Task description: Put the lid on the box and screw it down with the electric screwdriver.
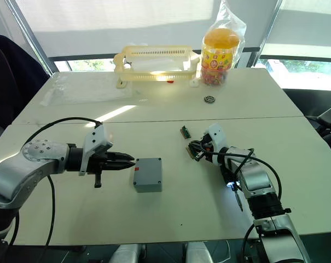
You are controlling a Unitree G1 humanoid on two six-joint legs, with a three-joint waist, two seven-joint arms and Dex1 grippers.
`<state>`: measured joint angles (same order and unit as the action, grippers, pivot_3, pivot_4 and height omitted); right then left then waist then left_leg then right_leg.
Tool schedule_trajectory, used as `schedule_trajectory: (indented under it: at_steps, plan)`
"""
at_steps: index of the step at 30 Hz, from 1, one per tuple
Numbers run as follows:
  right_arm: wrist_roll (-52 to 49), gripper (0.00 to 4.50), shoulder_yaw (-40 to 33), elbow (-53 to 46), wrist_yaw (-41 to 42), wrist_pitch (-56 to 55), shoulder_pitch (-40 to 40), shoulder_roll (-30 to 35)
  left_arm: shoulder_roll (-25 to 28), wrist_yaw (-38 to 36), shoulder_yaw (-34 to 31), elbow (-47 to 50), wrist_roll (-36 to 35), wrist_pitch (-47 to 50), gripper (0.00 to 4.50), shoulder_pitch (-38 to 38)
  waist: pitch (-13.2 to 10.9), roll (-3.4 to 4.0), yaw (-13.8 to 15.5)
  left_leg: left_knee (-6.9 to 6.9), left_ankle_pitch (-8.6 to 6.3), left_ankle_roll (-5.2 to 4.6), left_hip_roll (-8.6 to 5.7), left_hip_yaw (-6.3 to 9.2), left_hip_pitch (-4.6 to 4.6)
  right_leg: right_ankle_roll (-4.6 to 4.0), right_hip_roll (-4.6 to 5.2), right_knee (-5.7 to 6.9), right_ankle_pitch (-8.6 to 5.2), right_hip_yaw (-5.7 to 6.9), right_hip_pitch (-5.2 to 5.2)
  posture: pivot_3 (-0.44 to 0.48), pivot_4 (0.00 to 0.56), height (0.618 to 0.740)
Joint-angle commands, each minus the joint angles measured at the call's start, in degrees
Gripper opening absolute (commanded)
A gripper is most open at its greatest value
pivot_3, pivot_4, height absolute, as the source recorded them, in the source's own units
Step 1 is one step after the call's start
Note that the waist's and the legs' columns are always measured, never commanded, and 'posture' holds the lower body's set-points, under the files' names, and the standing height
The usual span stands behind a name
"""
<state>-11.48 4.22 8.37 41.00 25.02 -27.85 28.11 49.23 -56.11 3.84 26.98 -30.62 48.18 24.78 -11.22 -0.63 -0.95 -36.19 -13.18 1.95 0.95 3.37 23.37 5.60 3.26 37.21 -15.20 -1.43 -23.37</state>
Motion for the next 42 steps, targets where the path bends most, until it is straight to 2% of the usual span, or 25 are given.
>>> schedule_trajectory:
  at_steps: [1, 17, 19, 23, 27, 42]
  plan:
    - [-0.3, 0.06, -0.8, -1.2, 0.2, -0.6, -1.2, -0.3, 0.1, 0.2, 0.2, 1.2, 0.0, -0.9, 0.67, -0.2, 0.0, 0.0, 0.0, 0.0, 0.0, 0.0, 0.0, 0.0, 0.0, 0.0, 0.0, 0.0, 0.0, 0.0, 0.0, 0.0, 0.15, 0.74]
    - [-5.0, 0.06, -5.2, -12.4, -0.3, 4.6, 0.6, 0.6, -0.1, -0.2, 1.0, 0.3, 0.4, -2.1, 0.67, -0.8, 0.0, 0.0, 0.0, 0.01, 0.0, 0.0, 0.0, 0.0, 0.0, 0.0, 0.0, 0.0, 0.0, 0.0, 0.0, 0.0, 0.15, 0.74]
    - [-7.0, 0.06, -5.3, -16.4, 0.9, 5.9, 1.0, 1.1, 0.3, -0.5, 0.8, 0.0, 0.3, -2.4, 0.67, -1.0, 0.0, 0.01, 0.0, 0.01, 0.0, 0.0, 0.0, 0.0, 0.0, 0.0, 0.0, 0.0, 0.0, 0.0, 0.0, 0.0, 0.15, 0.74]
    - [-13.2, 0.06, -2.4, -30.5, 3.5, 12.9, 3.5, 1.8, 1.5, -1.0, 0.2, -0.1, 0.4, -2.8, 0.67, -2.0, 0.0, 0.01, 0.0, 0.04, 0.0, 0.0, 0.0, 0.01, 0.0, 0.0, 0.0, 0.01, 0.0, 0.0, -0.02, 0.0, 0.15, 0.74]
    - [-13.8, 0.06, 1.3, -35.7, 2.1, 15.4, 4.9, 1.0, 2.0, -1.3, 0.1, -0.4, 0.5, -3.2, 0.67, -2.6, 0.0, 0.0, 0.0, 0.02, 0.0, 0.0, 0.02, 0.03, -0.02, 0.0, -0.02, 0.02, 0.0, 0.01, 0.0, 0.0, 0.15, 0.74]
    - [-8.7, 0.06, 8.0, -31.1, 2.3, 10.7, 4.9, 0.5, 2.1, -0.5, 0.2, 0.0, 0.3, -3.1, 0.67, -3.0, 0.0, 0.0, 0.1, 0.01, 0.0, 0.0, 0.01, 0.03, -0.01, -0.01, -0.01, 0.01, -0.01, 0.01, -0.01, 0.0, 0.15, 0.74]
